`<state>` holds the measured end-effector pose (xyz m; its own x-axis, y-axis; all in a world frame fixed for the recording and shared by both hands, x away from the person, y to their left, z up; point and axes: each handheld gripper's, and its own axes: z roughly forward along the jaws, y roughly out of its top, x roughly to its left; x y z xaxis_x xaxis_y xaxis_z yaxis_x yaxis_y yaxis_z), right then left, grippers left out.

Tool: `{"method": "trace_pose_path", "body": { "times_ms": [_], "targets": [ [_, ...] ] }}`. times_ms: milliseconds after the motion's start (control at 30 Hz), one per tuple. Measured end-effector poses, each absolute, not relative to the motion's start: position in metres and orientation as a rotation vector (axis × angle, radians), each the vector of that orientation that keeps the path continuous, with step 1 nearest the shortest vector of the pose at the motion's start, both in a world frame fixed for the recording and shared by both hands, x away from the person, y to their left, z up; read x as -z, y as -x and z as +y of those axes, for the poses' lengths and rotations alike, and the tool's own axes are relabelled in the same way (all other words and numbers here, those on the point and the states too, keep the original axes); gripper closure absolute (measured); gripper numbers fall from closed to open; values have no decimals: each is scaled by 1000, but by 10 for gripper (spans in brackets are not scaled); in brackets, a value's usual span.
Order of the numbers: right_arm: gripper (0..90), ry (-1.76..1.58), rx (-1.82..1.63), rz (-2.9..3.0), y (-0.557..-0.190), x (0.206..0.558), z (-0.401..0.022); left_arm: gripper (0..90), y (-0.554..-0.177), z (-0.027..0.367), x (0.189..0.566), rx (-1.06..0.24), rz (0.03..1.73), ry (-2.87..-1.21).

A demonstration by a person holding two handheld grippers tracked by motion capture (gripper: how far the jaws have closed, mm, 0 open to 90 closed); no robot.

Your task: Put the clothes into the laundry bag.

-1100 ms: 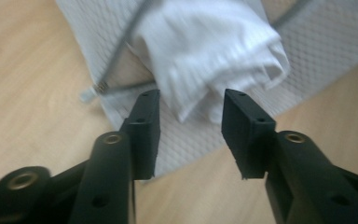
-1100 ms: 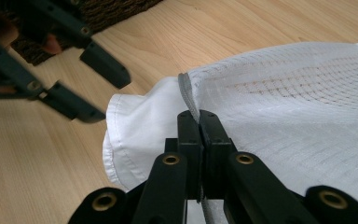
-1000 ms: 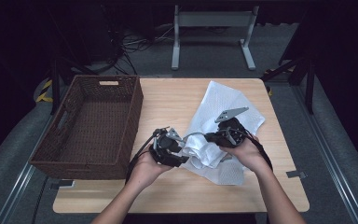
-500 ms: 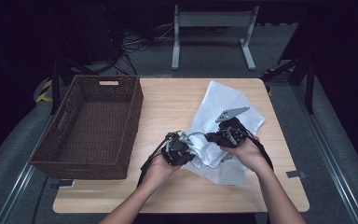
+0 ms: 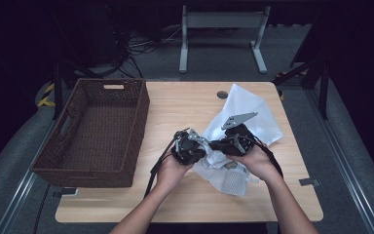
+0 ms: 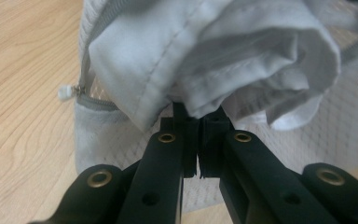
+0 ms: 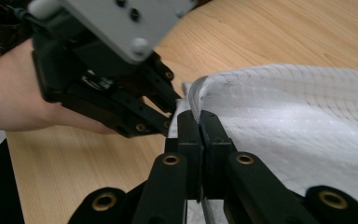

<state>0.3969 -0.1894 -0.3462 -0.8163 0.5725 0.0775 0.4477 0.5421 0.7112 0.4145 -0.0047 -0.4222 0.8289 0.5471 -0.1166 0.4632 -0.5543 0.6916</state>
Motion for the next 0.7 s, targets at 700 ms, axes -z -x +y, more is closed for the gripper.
{"method": "trace_pose_path", "body": {
  "times_ms": [700],
  "targets": [
    [883, -850, -1102, 2621, -400, 350, -194, 611, -411, 43, 372, -190, 659, -2192]
  ]
}}
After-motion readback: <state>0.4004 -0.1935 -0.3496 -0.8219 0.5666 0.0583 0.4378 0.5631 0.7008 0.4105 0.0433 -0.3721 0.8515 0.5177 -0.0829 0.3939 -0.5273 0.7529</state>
